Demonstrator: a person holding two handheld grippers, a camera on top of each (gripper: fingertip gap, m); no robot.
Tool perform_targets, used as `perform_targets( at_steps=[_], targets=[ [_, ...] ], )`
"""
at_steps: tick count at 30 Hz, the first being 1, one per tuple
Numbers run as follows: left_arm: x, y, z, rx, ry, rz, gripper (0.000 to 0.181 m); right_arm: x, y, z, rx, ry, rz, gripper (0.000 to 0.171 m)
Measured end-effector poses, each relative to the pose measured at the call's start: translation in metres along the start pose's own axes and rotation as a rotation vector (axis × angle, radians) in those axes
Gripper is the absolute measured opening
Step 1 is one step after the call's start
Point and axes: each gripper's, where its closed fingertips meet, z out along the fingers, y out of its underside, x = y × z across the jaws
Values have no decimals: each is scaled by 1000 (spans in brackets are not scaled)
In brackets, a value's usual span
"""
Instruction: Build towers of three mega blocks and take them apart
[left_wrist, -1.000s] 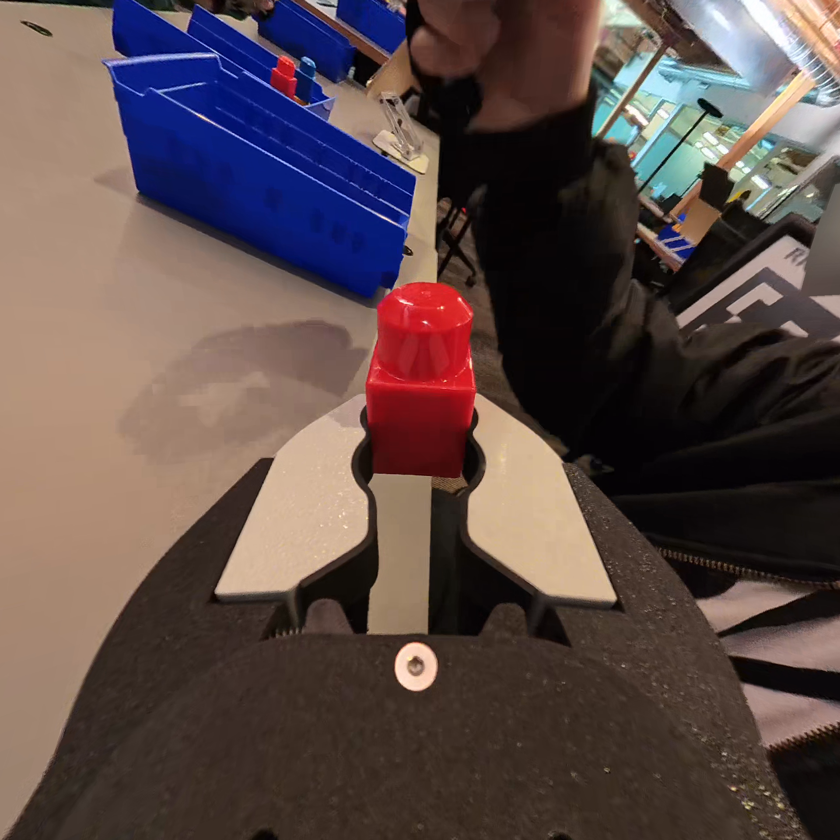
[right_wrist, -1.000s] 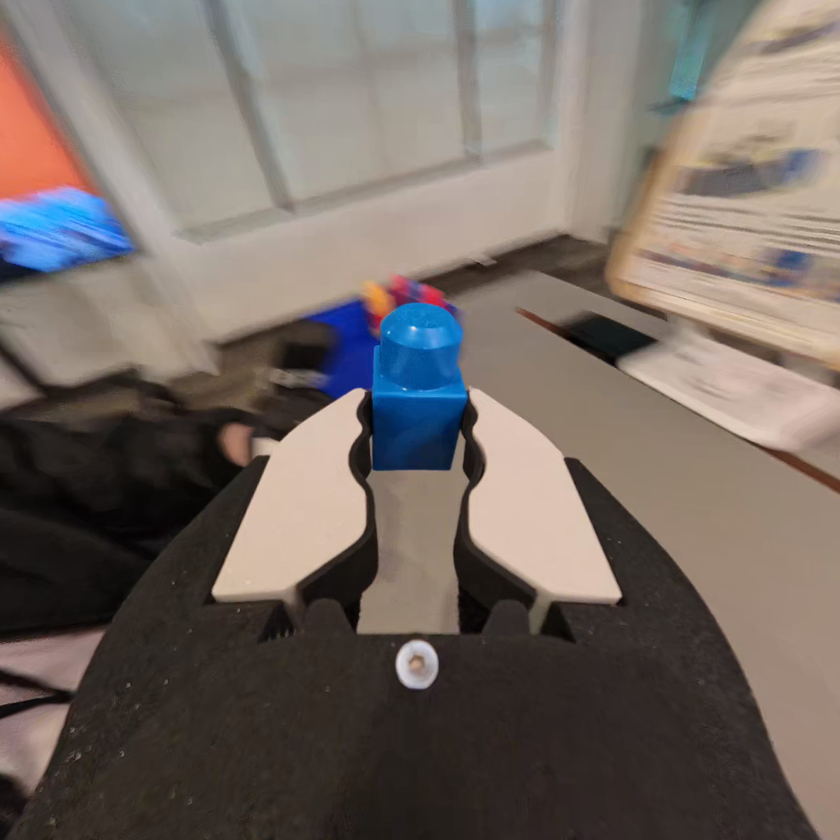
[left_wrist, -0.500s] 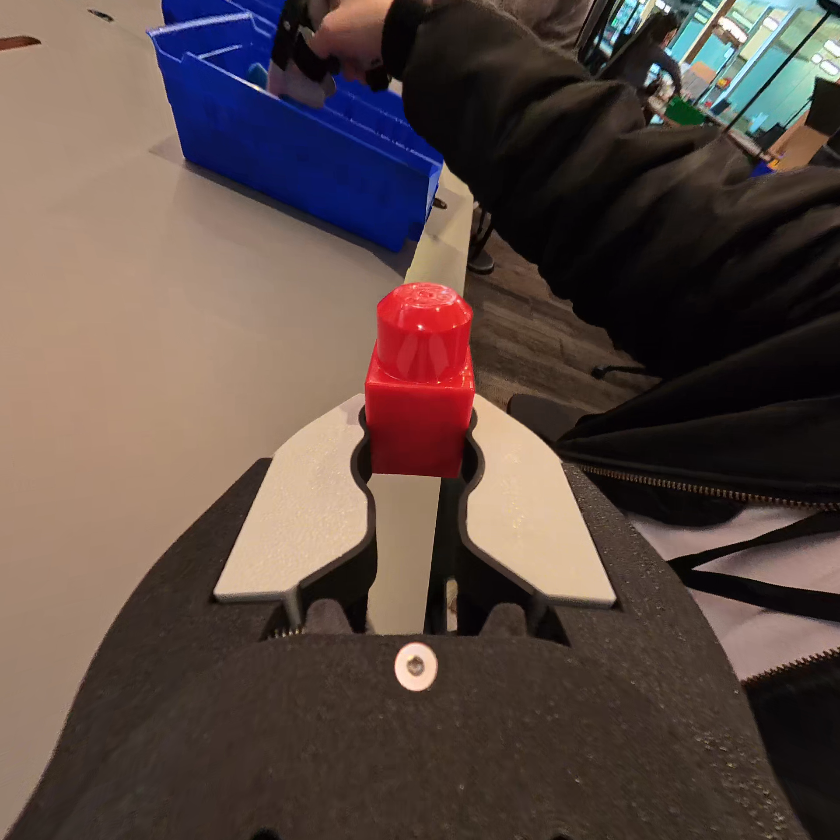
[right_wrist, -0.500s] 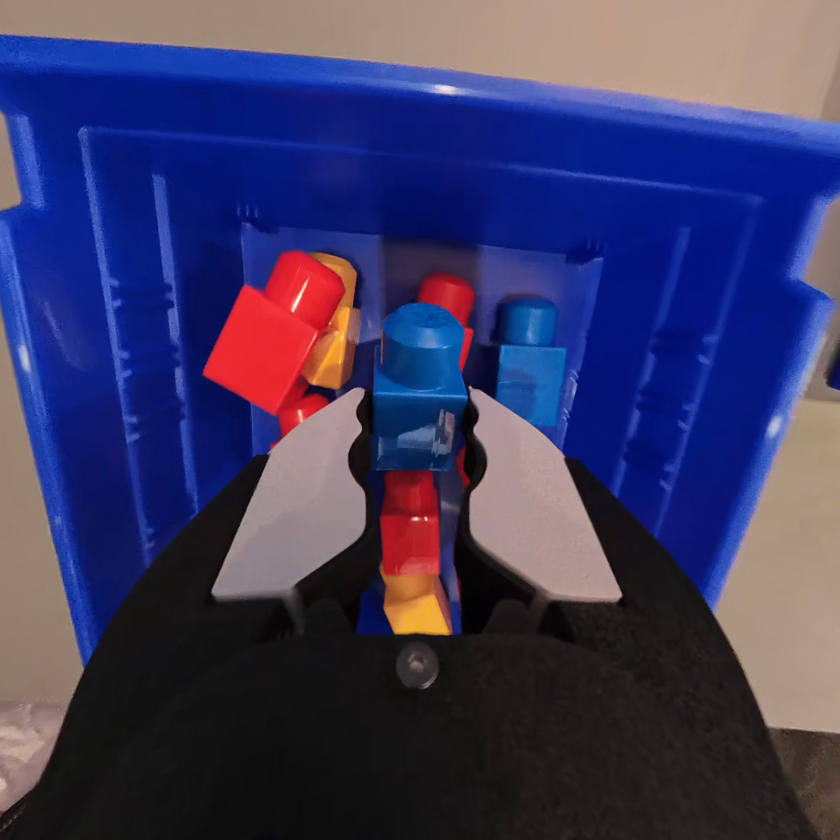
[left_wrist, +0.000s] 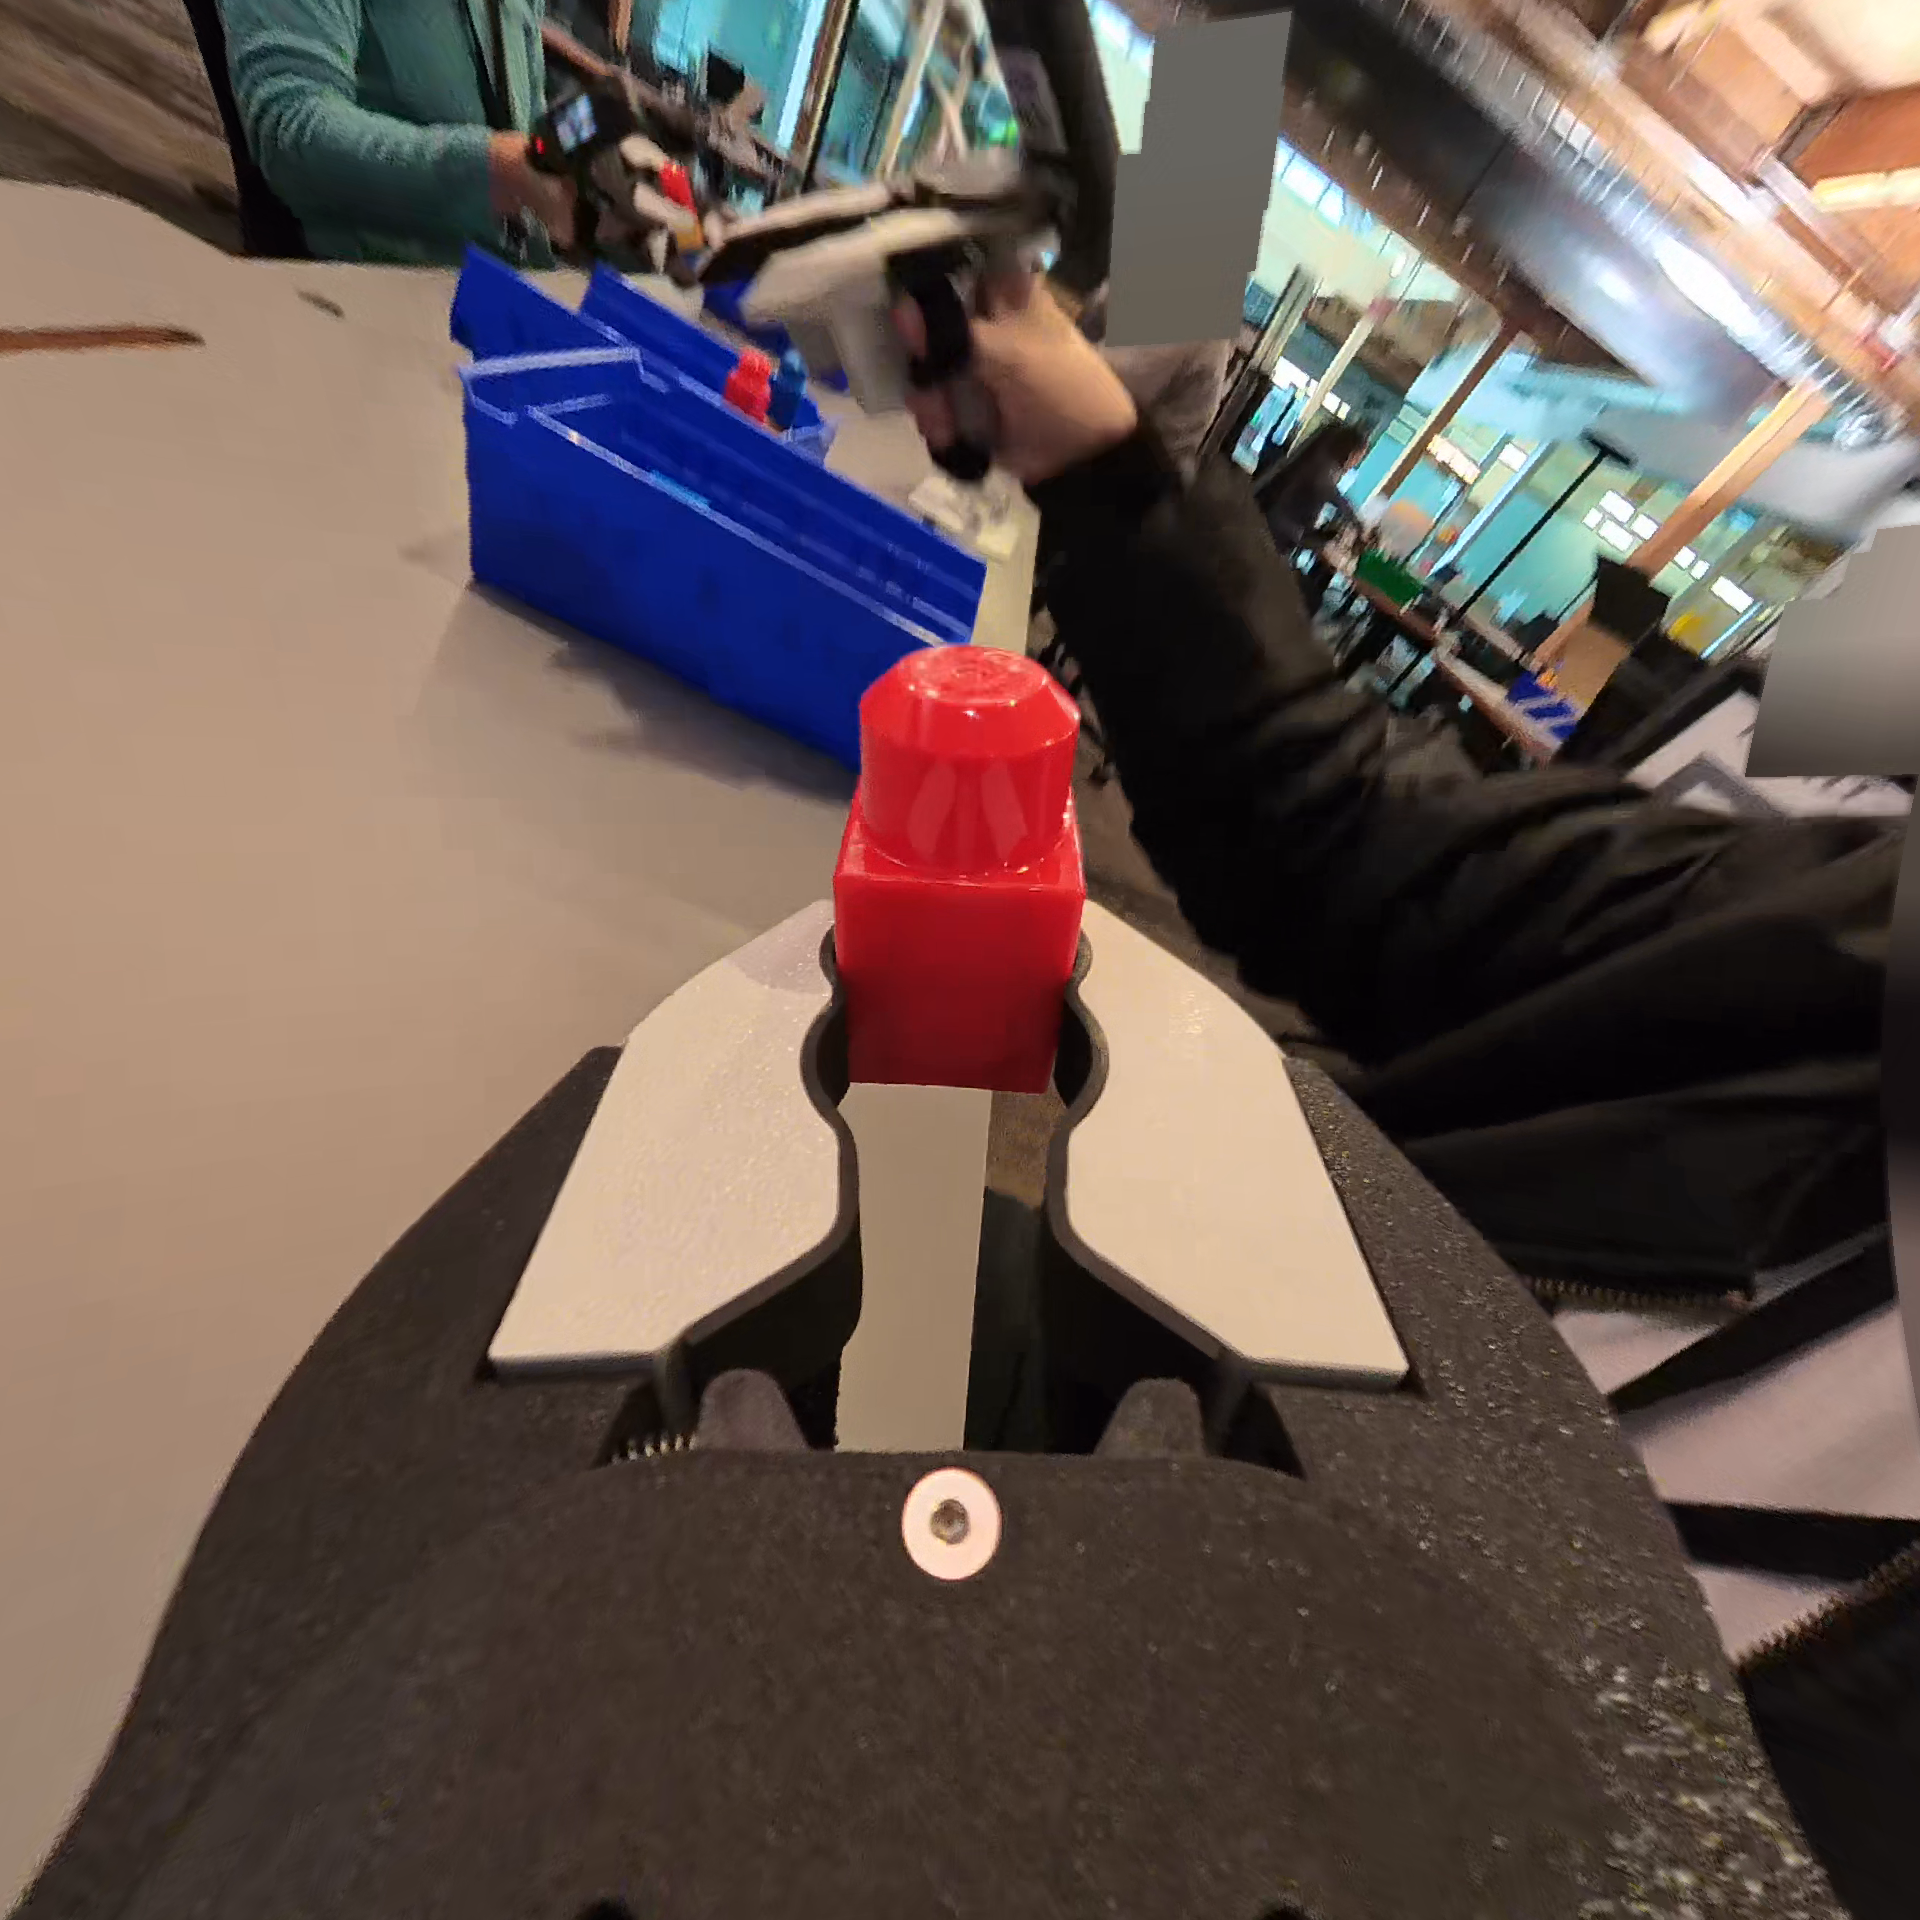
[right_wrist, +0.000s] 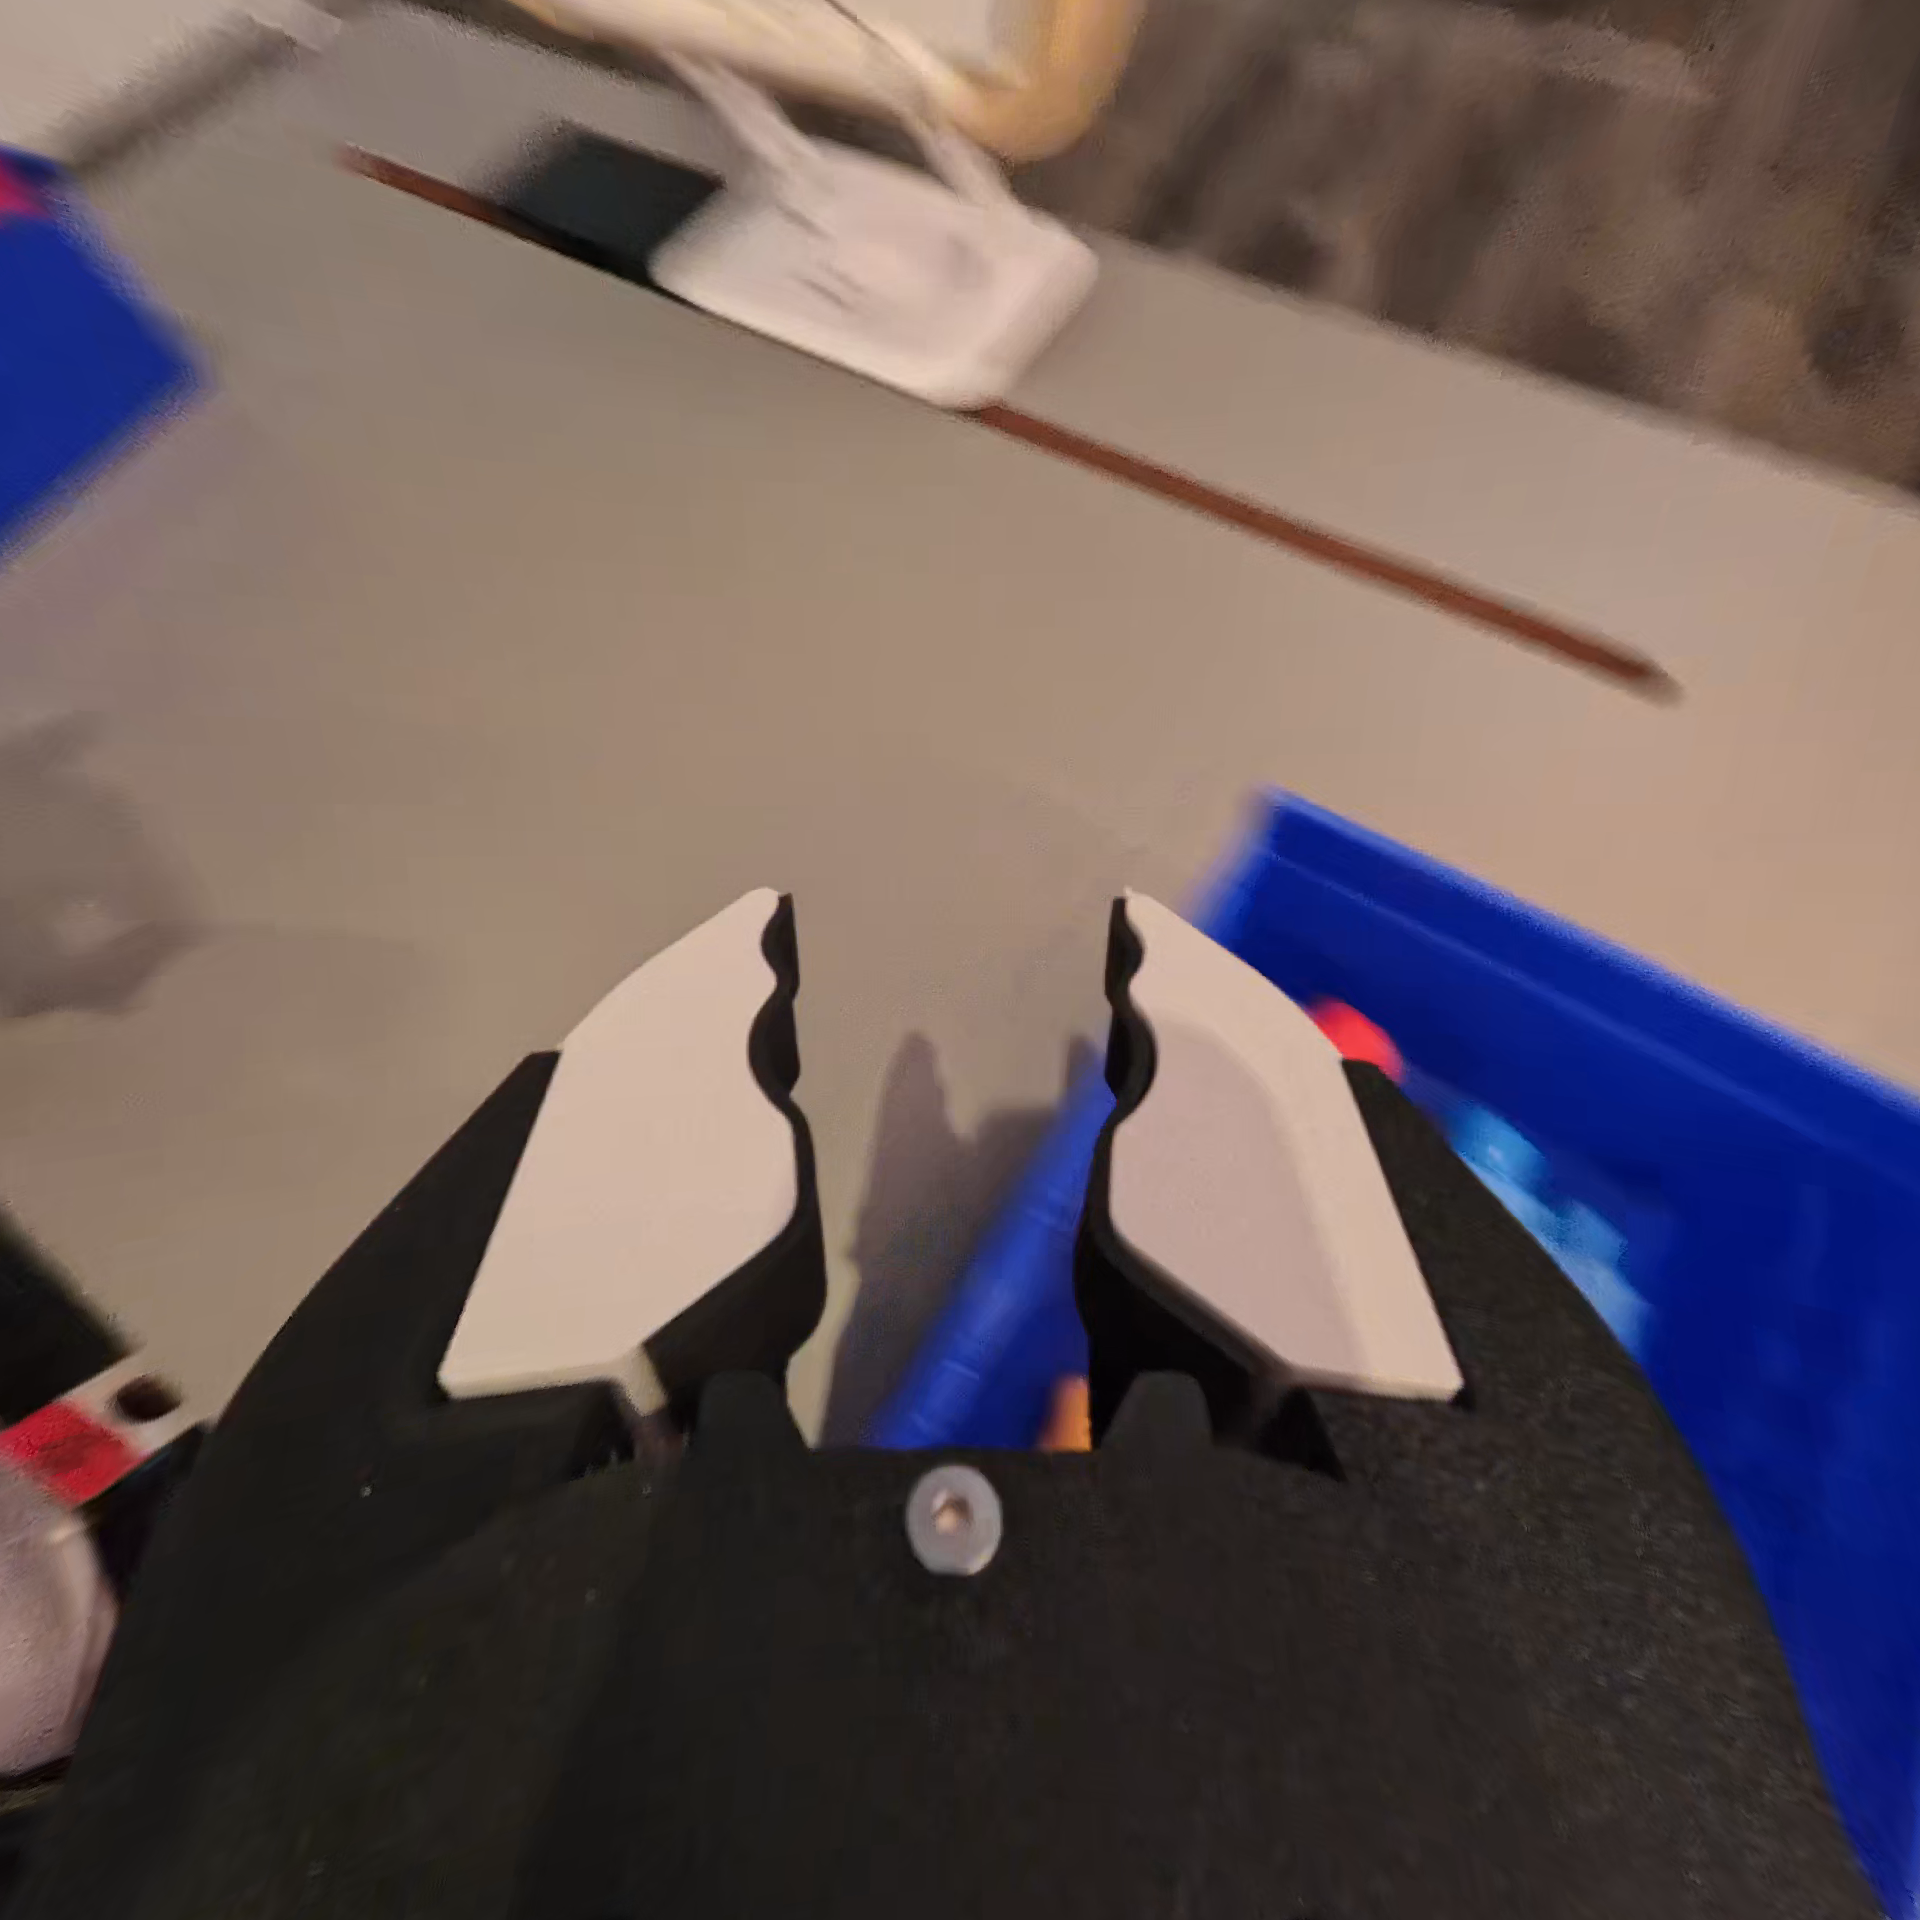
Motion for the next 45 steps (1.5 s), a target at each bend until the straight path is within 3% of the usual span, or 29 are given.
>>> perform_targets(
  at_steps=[4, 8, 13, 14, 15, 20, 23, 26, 28, 29, 32, 35, 39, 43, 45],
  targets=[
    [2, -17, 11, 44, 47, -8, 36, -183, -24, -5, 268, -526, -143, 57],
    [11, -13, 26, -17, 49, 25, 36, -277, -29, 5, 365, -774, -89, 53],
    [25, -12, 31, -49, 70, 50, 36, -323, -19, 25, 274, -871, -125, 59],
    [25, -10, 32, -67, 59, 69, 36, -329, -18, 24, 262, -914, -111, 55],
    [26, -10, 31, -74, 50, 85, 36, -336, -16, 20, 244, -975, -103, 38],
    [32, -4, 29, -89, 46, 105, 39, -335, -18, 9, 249, -1010, -92, 36],
    [33, 10, 18, -113, 44, 101, 39, -283, -42, -22, 349, -886, -63, 36],
    [31, 27, -3, -125, 16, 93, 39, -129, -49, -43, 276, -353, -85, 36],
    [25, 31, -17, -113, -15, 84, 37, 3, -18, -51, 75, 33, 45, 36],
    [24, 32, -22, -107, -23, 76, 36, 54, 7, -53, -43, 143, 148, 36],
    [19, 28, -31, -85, -55, 63, 36, 141, 78, -44, -304, 324, 307, 36],
    [17, 28, -35, -94, -86, 70, 36, 180, 123, -26, -514, 434, 319, 36],
    [17, 34, -38, -130, -121, 73, 35, 194, 149, -3, -660, 436, 360, 36],
    [14, 40, -42, -160, -147, 81, 35, 201, 153, 7, -686, 431, 361, 36],
    [11, 39, -46, -149, -160, 76, 35, 207, 149, 7, -659, 456, 331, 45]
  ],
)
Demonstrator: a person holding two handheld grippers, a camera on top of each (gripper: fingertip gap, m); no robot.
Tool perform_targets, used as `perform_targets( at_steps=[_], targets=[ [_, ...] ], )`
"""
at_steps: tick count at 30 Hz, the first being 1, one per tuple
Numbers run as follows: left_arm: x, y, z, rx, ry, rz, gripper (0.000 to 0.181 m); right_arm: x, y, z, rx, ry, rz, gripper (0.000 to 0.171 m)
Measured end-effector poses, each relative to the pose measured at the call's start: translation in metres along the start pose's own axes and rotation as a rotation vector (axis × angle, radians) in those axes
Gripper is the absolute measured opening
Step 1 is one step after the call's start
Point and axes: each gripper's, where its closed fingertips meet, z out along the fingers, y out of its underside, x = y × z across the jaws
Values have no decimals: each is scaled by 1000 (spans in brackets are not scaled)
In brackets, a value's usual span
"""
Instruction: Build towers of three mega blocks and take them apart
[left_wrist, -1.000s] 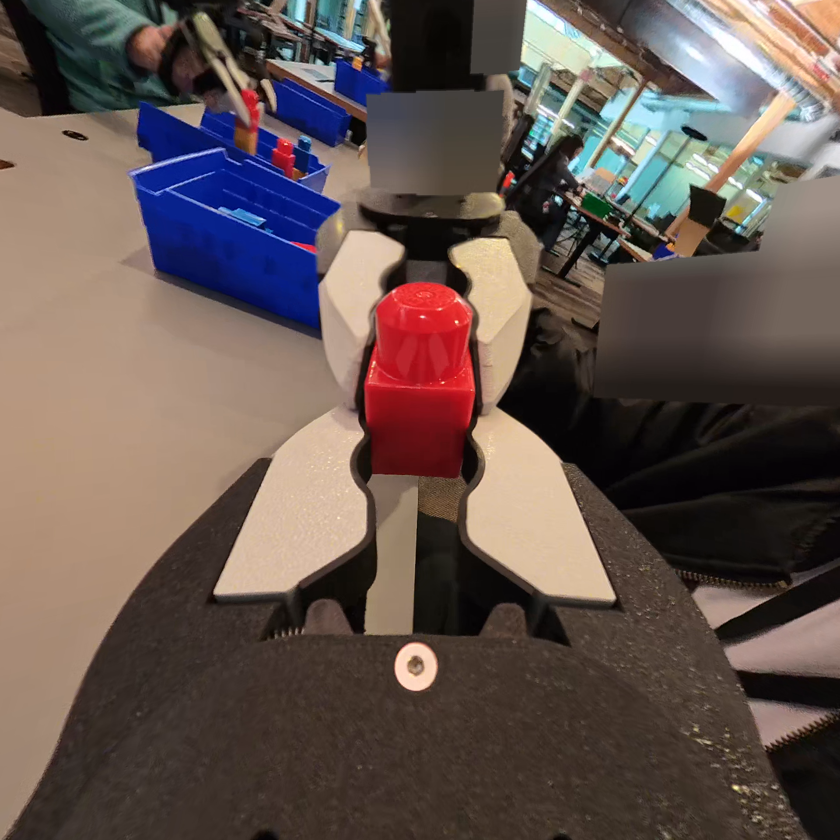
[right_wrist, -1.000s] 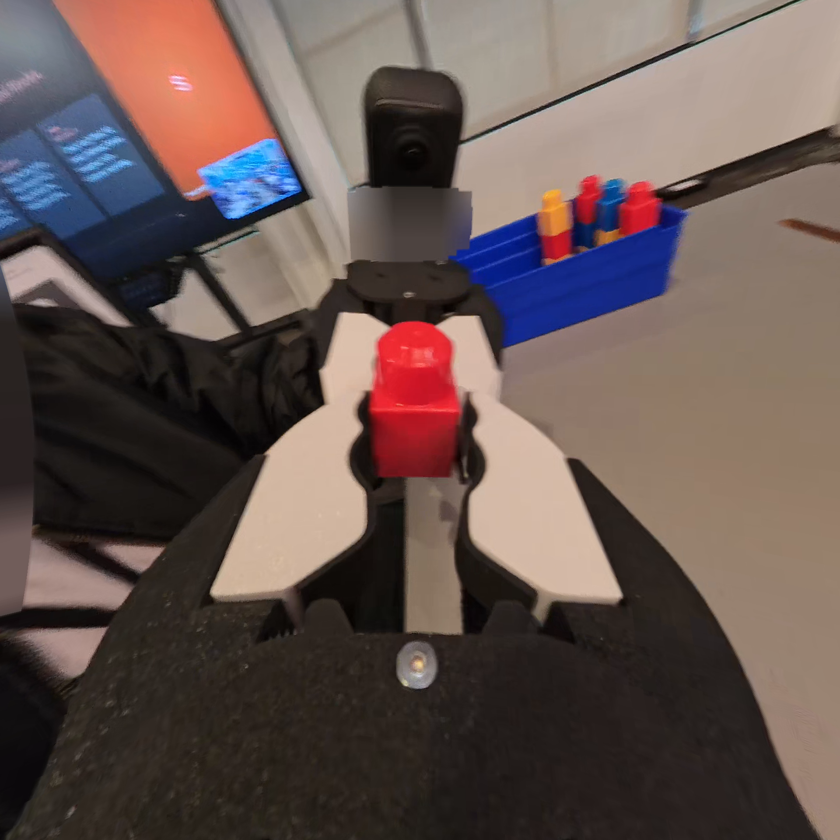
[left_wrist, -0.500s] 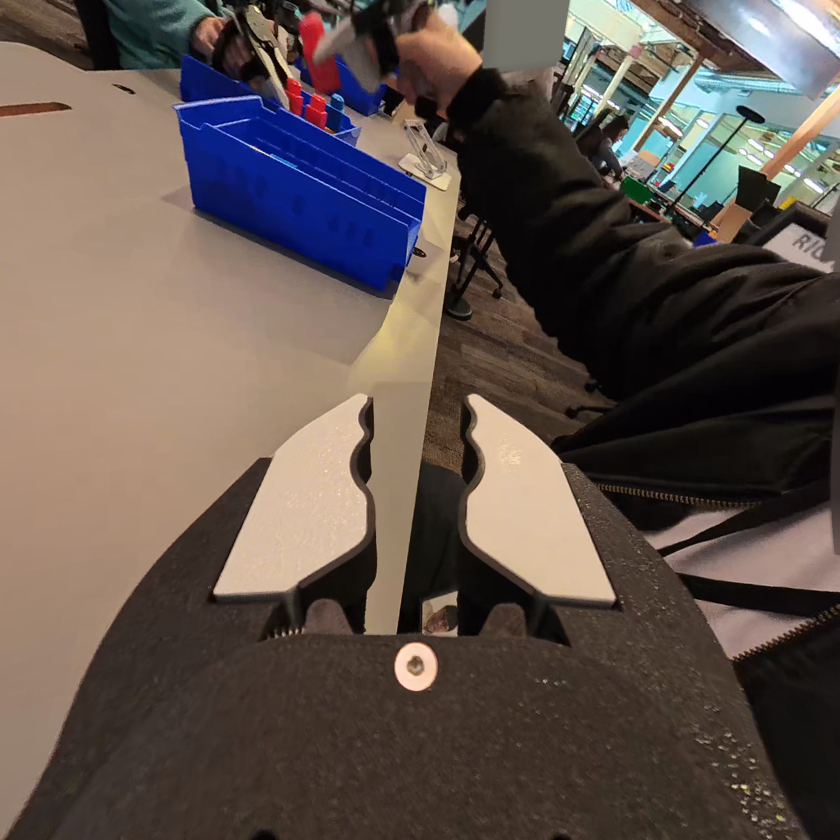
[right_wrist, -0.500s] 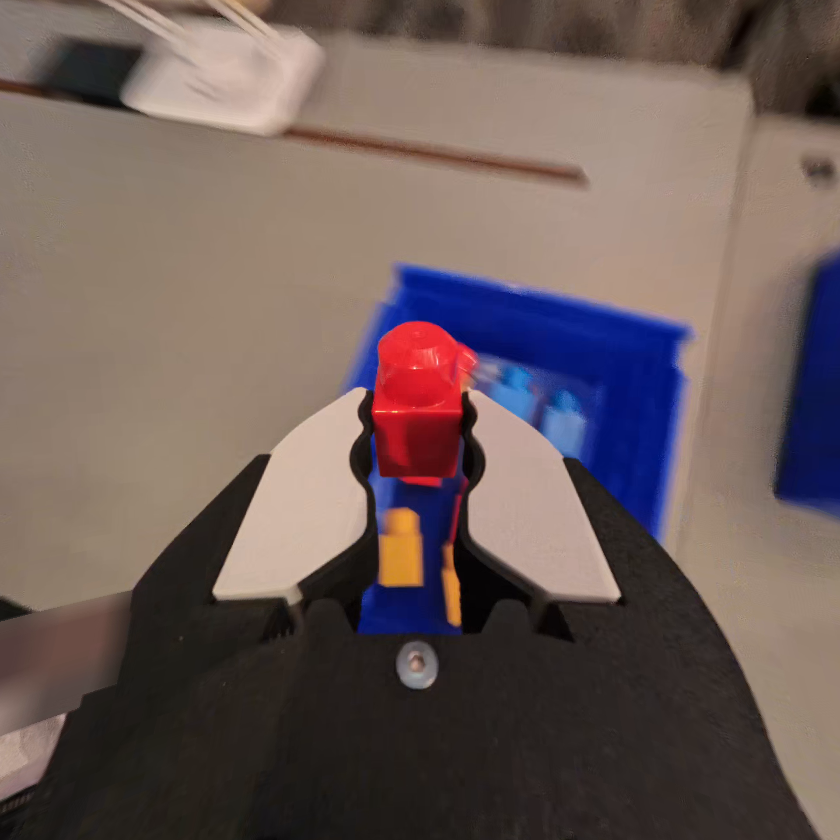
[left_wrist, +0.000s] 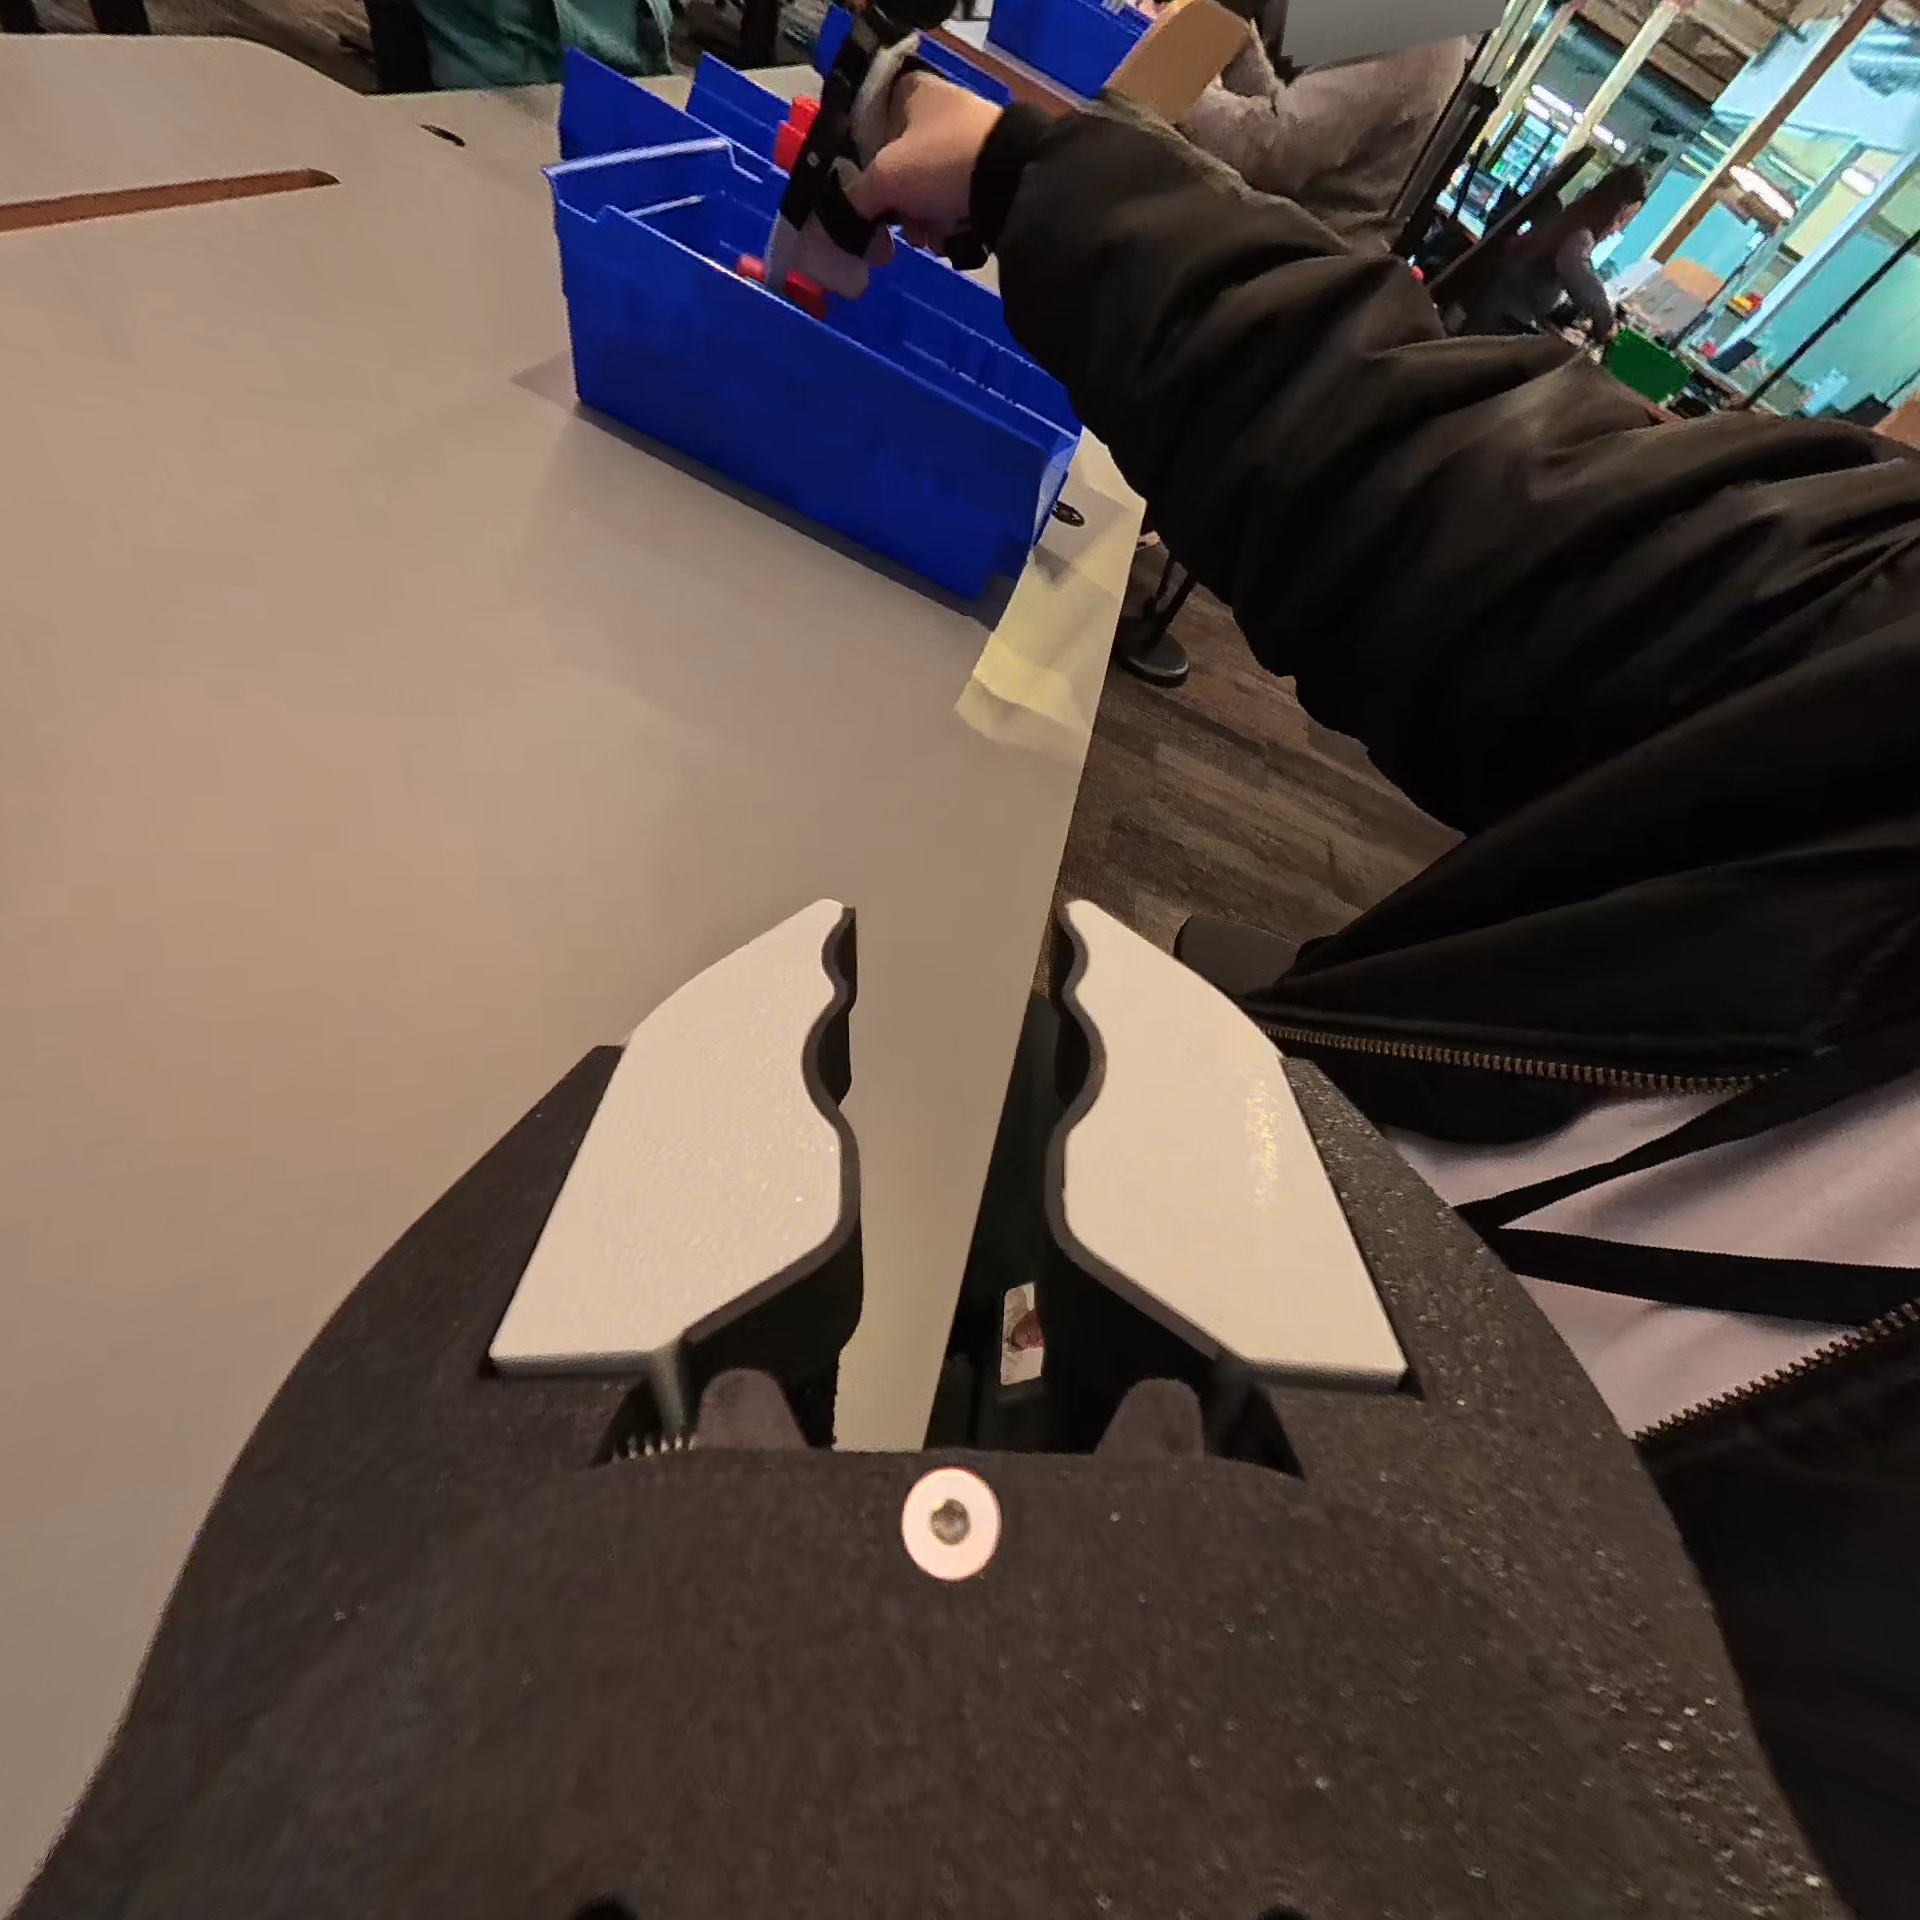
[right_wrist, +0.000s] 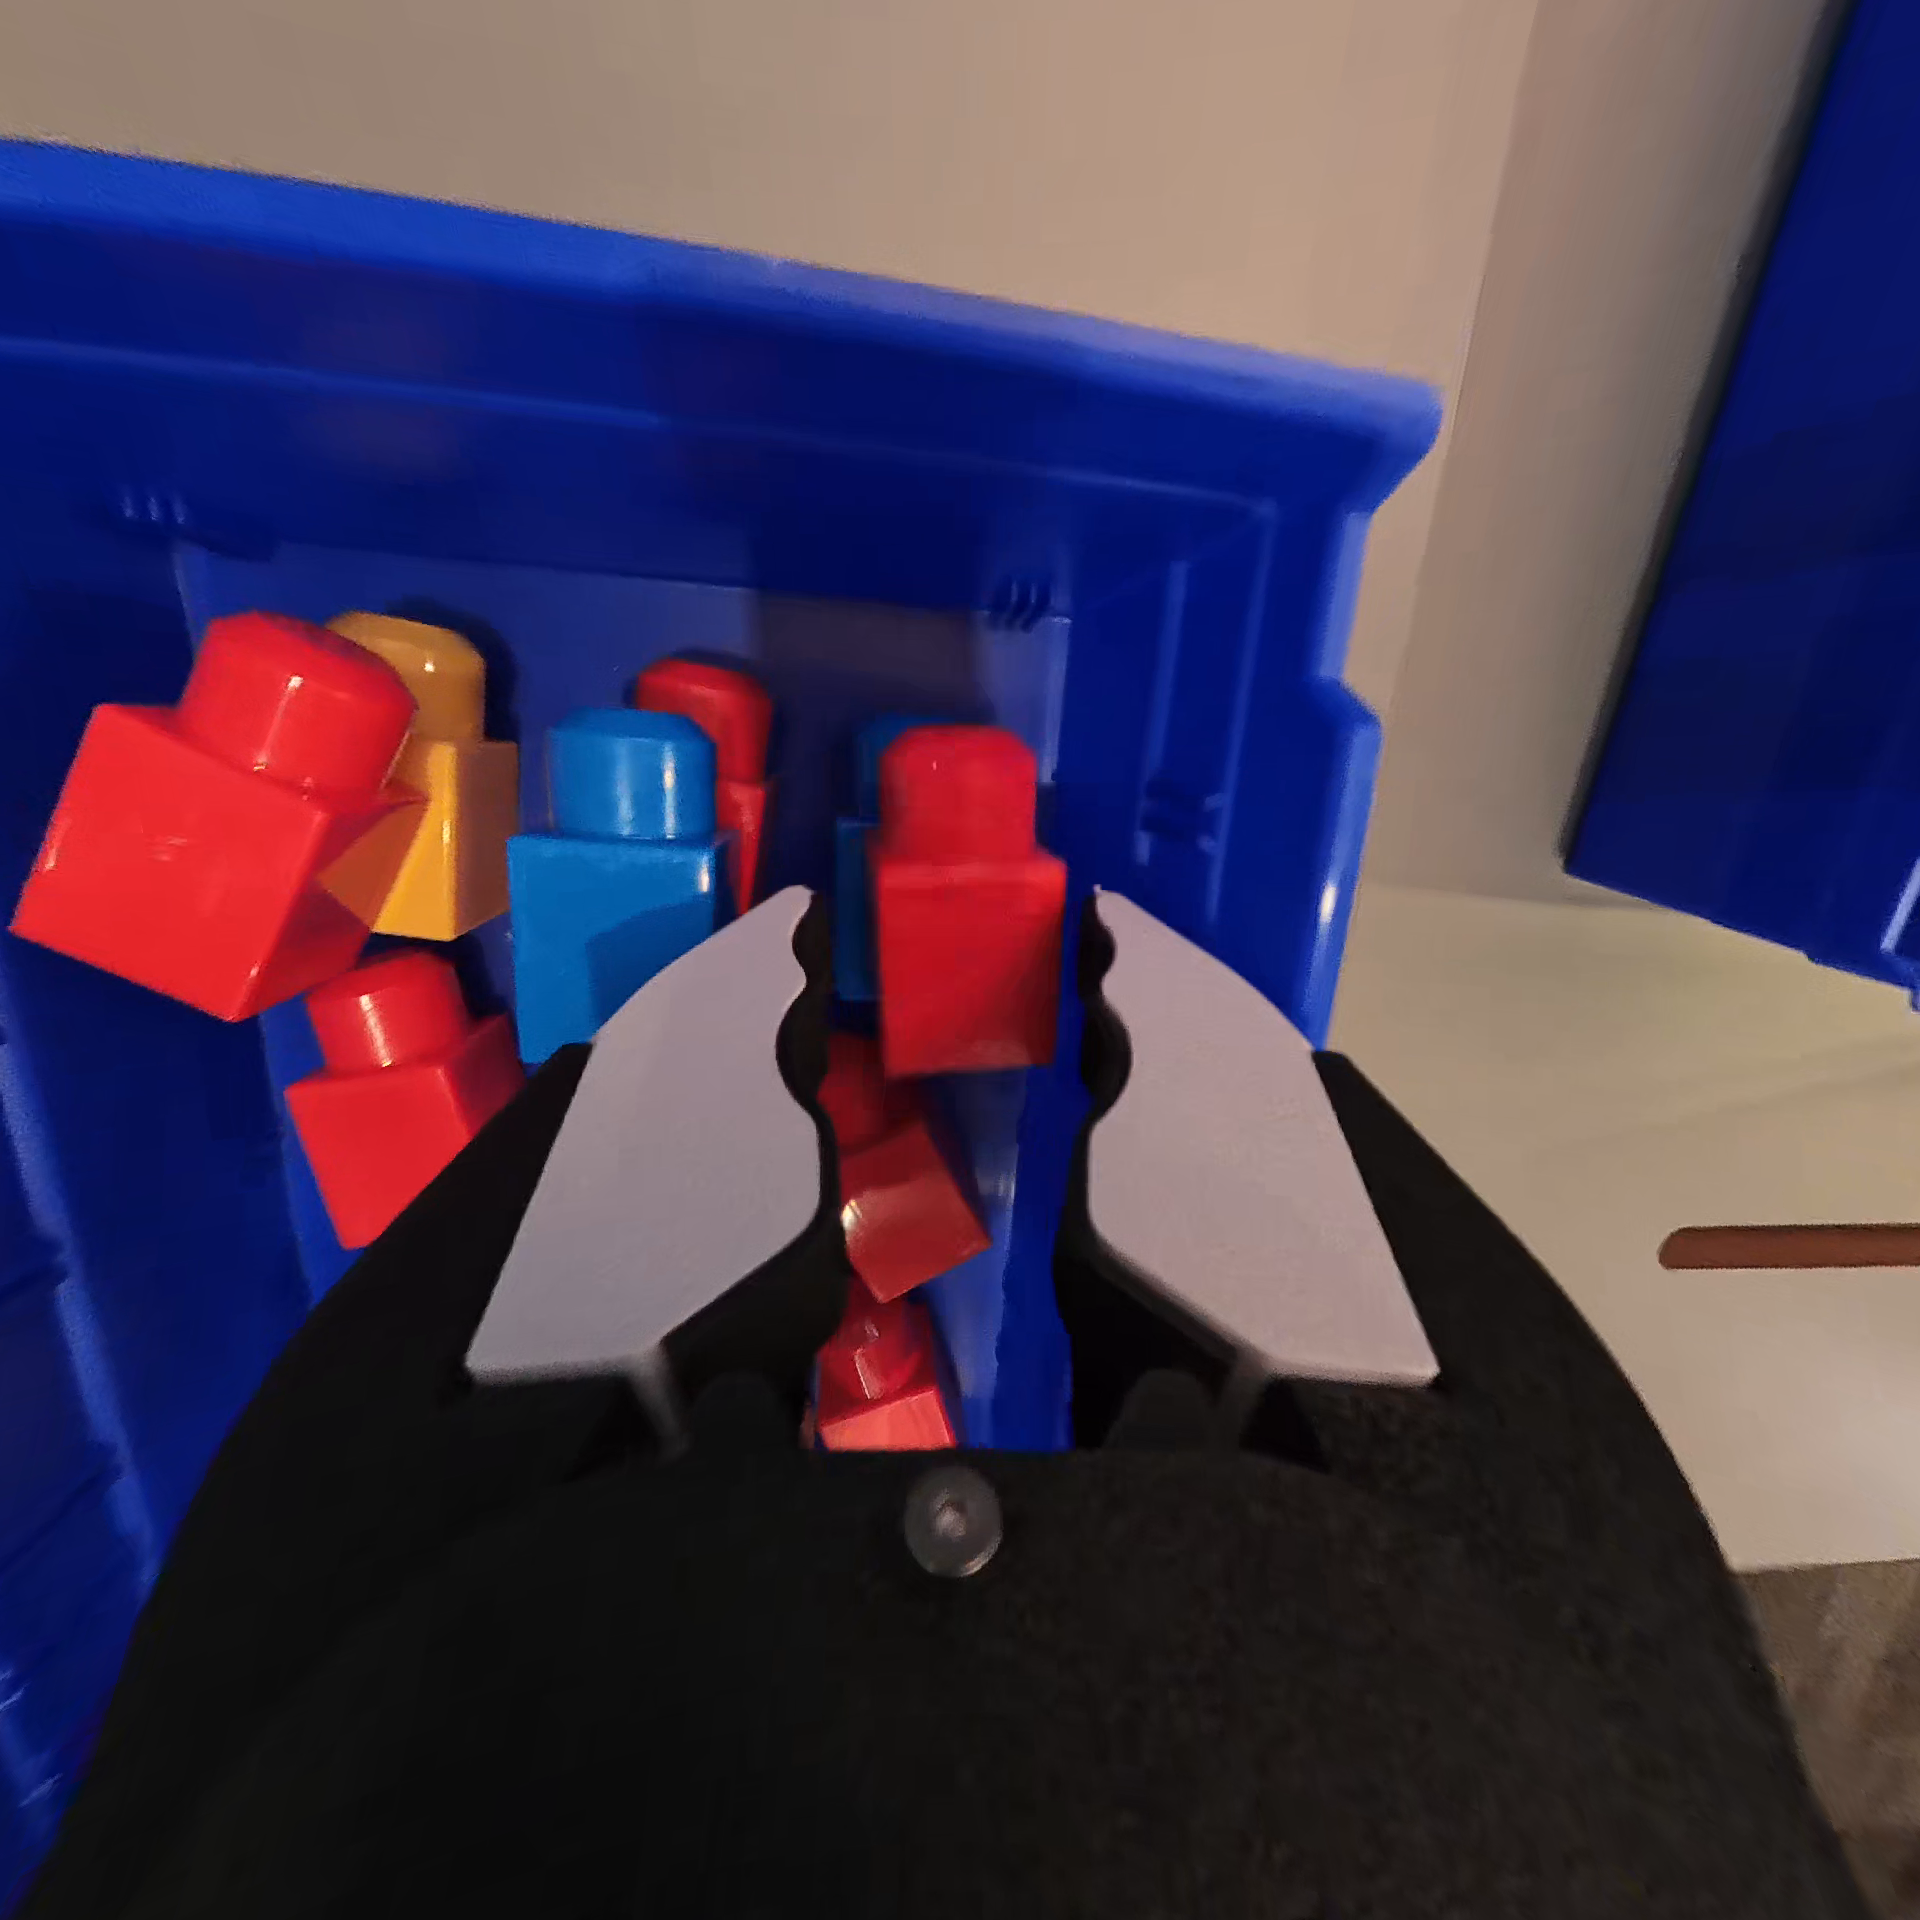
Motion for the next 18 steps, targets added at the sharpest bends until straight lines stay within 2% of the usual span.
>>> perform_targets(
  at_steps=[3, 5, 7, 9, 11, 13, 14, 18],
  targets=[
    [-5, -4, -15, 54, -25, -10, 35, -7, -5, -13, 56, -41, -14, 45],
    [-15, -13, -37, 122, -95, -11, 36, -8, -13, -35, 151, -18, -34, 44],
    [-32, -26, -77, 208, -218, -10, 36, -17, -20, -67, 255, 4, -68, 44],
    [-58, -34, -132, 263, -405, 0, 37, -36, -23, -104, 371, 41, -146, 45],
    [-94, -34, -199, 272, -666, 18, 40, -75, -24, -139, 502, 2, -235, 46],
    [-134, -26, -267, 249, -950, 15, 45, -129, -17, -162, 595, -124, -311, 46],
    [-150, -21, -293, 228, -1042, 6, 46, -157, -12, -170, 620, -198, -351, 46],
    [-208, 8, -361, 202, -1296, -141, 47, -251, 9, -181, 666, -410, -493, 45]
  ],
)
